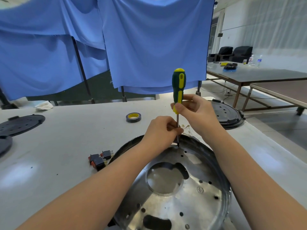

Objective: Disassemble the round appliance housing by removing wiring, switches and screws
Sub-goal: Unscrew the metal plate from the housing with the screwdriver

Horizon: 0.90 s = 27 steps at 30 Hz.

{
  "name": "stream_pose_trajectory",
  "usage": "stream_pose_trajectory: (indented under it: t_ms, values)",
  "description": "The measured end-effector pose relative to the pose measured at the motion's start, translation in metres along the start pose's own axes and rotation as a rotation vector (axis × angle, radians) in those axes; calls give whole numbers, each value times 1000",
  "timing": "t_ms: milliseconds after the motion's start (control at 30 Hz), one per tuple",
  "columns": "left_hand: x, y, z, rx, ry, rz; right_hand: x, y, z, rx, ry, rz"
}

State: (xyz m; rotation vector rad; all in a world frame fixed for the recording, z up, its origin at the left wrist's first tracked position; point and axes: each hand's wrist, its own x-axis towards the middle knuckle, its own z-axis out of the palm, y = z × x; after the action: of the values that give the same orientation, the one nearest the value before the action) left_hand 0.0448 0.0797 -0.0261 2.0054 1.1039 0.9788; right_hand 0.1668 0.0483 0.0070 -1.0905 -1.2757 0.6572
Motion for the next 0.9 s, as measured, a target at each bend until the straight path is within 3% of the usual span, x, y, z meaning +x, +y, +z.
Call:
stream_pose_trajectory:
  t_ms: [100, 233, 633, 767, 900]
  values:
    - [0, 1, 0, 36, 18, 4, -1, 1, 5, -25, -49, -13]
    - [-1, 2, 1, 73, 18, 19, -1, 3, 3, -156, 31, -45]
    - [0, 2, -4, -98, -120, -39, -1, 1, 0, -23, -60, -15]
    - [1, 1, -6, -70, -89, -6, -2, 0, 3, -23, -54, 1]
    - [0, 2, -3, -16, -33, 21, -2, 5, 3, -180, 11, -32]
